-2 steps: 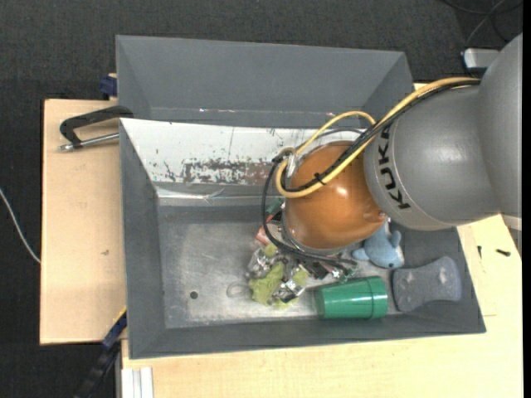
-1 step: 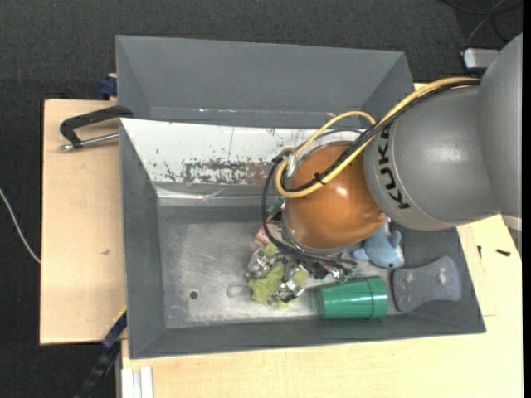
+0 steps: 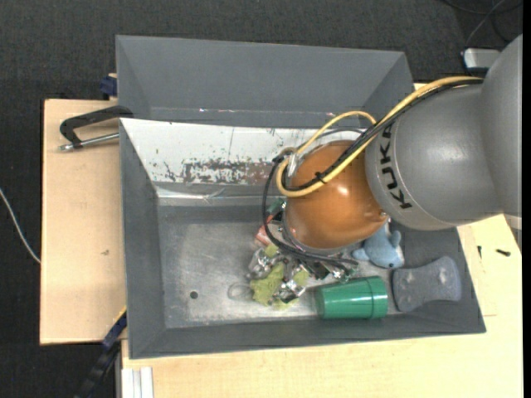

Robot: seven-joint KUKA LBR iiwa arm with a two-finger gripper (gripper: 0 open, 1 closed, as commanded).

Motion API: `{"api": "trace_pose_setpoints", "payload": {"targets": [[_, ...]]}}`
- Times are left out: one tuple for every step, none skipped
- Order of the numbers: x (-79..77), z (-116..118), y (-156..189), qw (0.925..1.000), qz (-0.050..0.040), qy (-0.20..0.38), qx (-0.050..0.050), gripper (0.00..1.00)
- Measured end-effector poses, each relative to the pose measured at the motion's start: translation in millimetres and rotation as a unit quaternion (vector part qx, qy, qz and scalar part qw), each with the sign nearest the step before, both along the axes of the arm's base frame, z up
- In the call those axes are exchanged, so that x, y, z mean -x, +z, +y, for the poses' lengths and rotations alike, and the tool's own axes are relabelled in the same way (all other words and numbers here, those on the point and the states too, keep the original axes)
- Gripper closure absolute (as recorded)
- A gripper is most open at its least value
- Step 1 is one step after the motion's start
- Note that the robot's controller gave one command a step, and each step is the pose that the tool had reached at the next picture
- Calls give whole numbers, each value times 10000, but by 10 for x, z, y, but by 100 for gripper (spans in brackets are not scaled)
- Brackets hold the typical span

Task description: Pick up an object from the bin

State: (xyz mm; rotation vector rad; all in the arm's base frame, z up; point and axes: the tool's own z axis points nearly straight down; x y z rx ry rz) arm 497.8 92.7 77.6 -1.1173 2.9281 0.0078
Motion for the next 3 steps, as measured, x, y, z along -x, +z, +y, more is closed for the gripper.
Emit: {"api": "trace_pose_setpoints", "payload": {"targets": [[28,-9,182,10000,50,1,19,100],[20,-13,420,10000,37,-3,23,100],[9,-16,615,10000,15,-8,22,100]]}}
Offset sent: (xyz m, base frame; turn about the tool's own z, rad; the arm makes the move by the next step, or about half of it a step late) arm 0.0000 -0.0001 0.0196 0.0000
